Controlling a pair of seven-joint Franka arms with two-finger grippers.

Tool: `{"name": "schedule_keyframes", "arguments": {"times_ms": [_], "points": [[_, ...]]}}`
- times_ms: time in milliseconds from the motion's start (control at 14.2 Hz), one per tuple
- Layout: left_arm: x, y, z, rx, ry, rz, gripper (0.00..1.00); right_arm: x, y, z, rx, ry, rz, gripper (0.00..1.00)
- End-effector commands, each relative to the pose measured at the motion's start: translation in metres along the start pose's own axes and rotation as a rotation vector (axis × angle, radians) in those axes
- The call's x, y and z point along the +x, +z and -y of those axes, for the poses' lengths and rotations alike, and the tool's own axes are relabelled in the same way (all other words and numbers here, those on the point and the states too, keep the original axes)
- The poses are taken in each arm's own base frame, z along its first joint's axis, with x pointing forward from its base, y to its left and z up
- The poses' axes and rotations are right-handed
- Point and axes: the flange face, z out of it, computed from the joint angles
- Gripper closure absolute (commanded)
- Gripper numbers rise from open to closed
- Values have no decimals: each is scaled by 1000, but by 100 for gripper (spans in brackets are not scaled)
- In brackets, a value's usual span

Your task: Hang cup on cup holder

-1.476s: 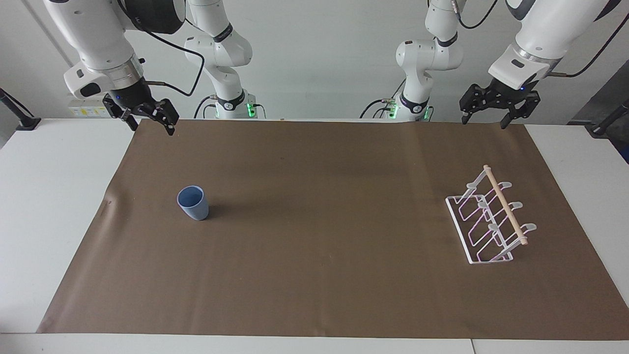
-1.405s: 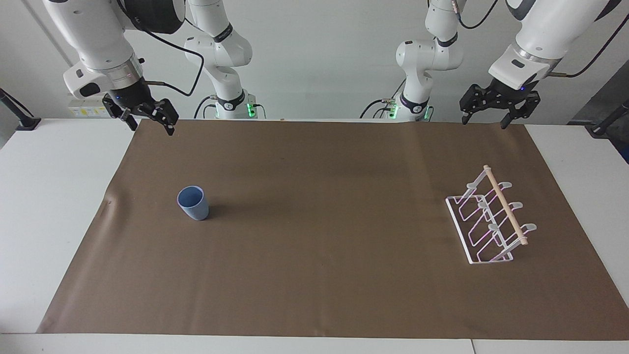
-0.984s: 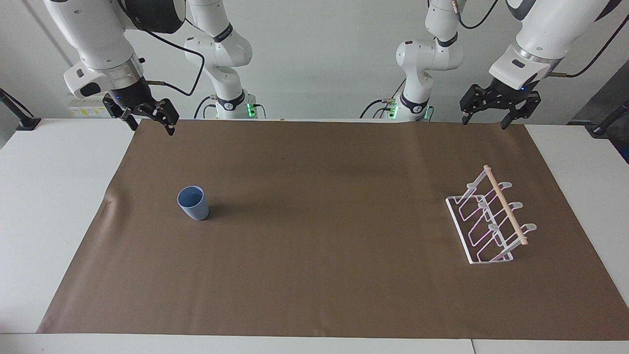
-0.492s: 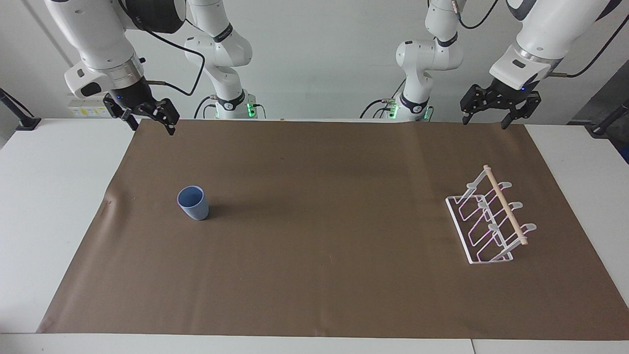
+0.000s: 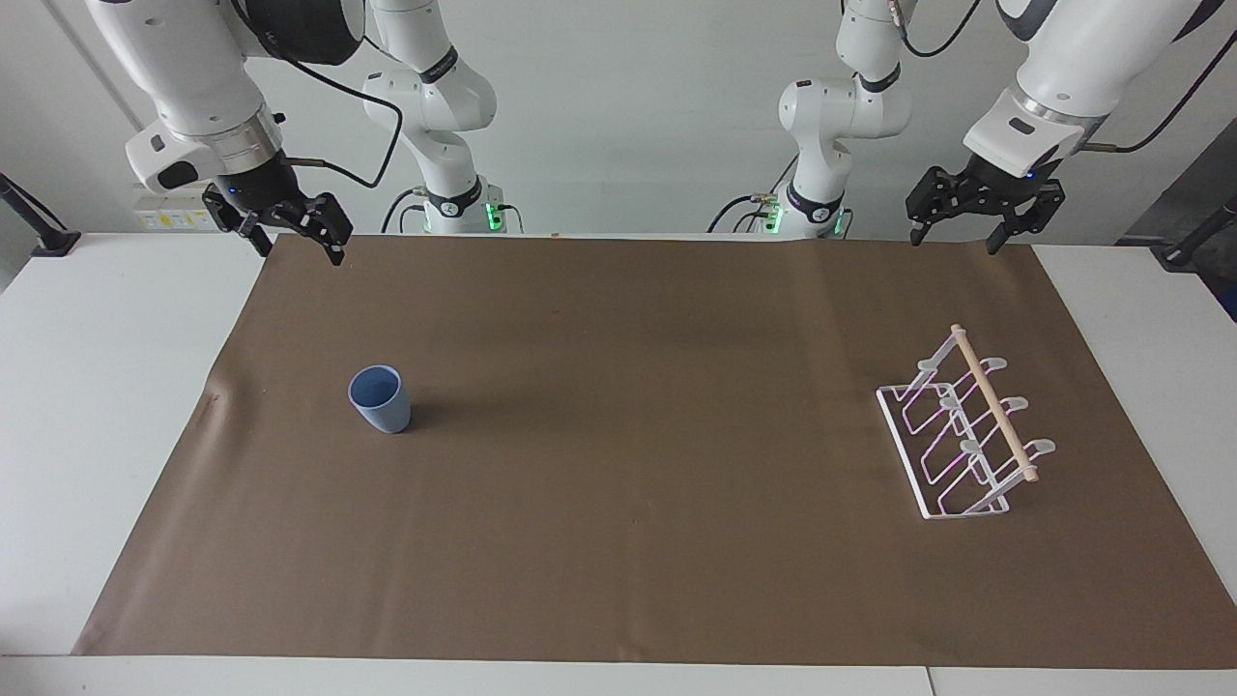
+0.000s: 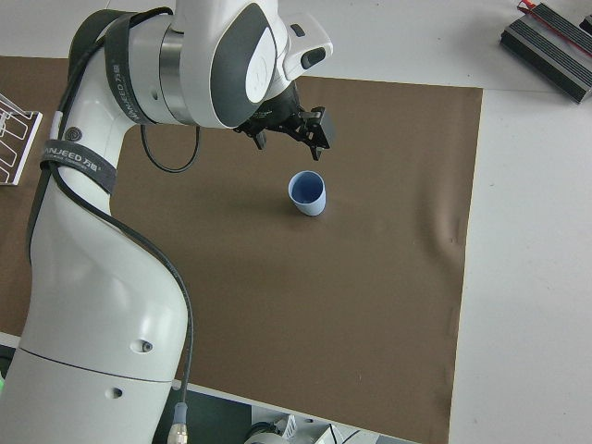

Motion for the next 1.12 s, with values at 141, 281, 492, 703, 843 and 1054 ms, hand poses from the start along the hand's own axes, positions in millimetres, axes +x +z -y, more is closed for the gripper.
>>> {"name": "schedule_keyframes", "arguments": {"times_ms": [141, 281, 492, 703, 843, 1054], "points": [[-8, 0, 3, 20, -15, -3, 0, -9, -1, -3, 25, -6, 11, 0], [-8, 0, 3, 20, -15, -4, 0, -9, -1, -2, 27, -8, 13, 0], [-8, 0, 3, 20, -15, -3, 0, -10, 0, -2, 28, -17, 20, 0], [-8, 0, 3, 20, -15, -4, 0, -9, 0, -5, 30, -72, 17, 0], [-8, 0, 3, 20, -15, -3, 0, -9, -1, -5, 30, -79, 17, 0], [-8, 0, 3, 20, -15, -3, 0, -9, -1, 0, 30, -80, 9, 0]]}}
